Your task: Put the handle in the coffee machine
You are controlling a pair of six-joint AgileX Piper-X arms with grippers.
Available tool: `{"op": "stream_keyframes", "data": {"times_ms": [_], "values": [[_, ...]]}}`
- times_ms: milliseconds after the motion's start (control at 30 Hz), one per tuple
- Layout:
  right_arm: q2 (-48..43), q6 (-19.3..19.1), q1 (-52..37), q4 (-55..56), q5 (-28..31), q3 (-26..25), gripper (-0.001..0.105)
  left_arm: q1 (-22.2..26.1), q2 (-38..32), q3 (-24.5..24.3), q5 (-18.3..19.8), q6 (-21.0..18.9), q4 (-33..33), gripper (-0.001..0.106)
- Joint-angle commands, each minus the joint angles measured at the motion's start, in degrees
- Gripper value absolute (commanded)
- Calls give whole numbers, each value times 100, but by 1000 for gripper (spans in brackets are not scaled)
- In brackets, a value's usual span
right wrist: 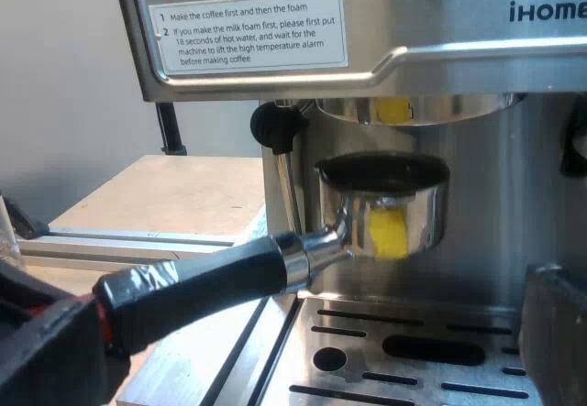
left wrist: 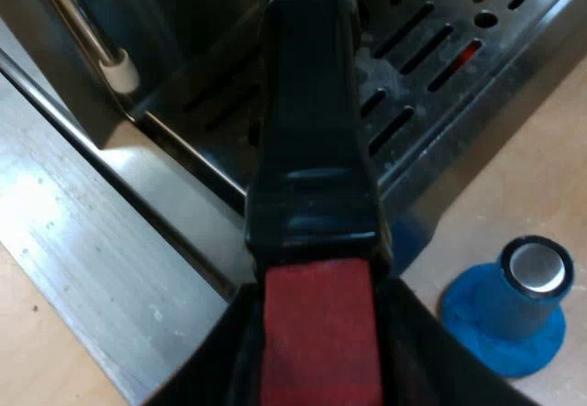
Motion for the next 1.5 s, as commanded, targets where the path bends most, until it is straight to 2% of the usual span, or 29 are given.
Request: {"op": "stream_keyframes", "data": {"times_ms": [33,1100,1400,1500], "values": [[-17,-67,-15,-88,3,-16,93,-6,-51,-85,194,-55,-387,0],[-17,-67,-15,-88,3,-16,93,-6,-51,-85,194,-39,-407,0],[-17,-67,-15,-88,3,-16,93,-6,-51,-102,194,42,-407,0],[-17,-67,-15,-88,3,-16,93,-6,-51,-97,194,223,-407,0]]}}
